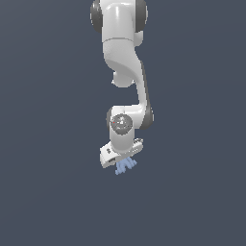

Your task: Pick up the object and move it to a goal position.

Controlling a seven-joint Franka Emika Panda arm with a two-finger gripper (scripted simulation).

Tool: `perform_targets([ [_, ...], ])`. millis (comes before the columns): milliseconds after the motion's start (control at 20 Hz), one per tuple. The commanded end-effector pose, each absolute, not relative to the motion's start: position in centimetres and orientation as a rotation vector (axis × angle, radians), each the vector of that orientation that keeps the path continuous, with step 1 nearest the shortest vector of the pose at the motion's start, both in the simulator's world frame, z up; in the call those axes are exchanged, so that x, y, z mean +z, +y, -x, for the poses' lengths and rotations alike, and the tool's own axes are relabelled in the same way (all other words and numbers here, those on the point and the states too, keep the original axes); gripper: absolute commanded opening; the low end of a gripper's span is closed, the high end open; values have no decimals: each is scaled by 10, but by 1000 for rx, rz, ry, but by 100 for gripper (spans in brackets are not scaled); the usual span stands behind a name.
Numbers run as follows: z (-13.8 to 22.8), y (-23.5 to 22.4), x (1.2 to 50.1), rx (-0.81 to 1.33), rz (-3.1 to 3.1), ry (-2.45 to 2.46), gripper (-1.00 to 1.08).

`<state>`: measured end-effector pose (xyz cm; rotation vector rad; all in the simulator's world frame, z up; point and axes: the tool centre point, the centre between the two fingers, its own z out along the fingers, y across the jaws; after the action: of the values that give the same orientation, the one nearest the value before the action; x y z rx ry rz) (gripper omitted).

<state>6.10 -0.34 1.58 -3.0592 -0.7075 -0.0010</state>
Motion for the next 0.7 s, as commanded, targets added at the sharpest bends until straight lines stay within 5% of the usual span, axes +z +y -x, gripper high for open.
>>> perform_targets([
  [0, -62, -8, 18, -2, 3059, -707, -100],
  [650, -83, -110, 54, -1, 3061, -704, -100],
])
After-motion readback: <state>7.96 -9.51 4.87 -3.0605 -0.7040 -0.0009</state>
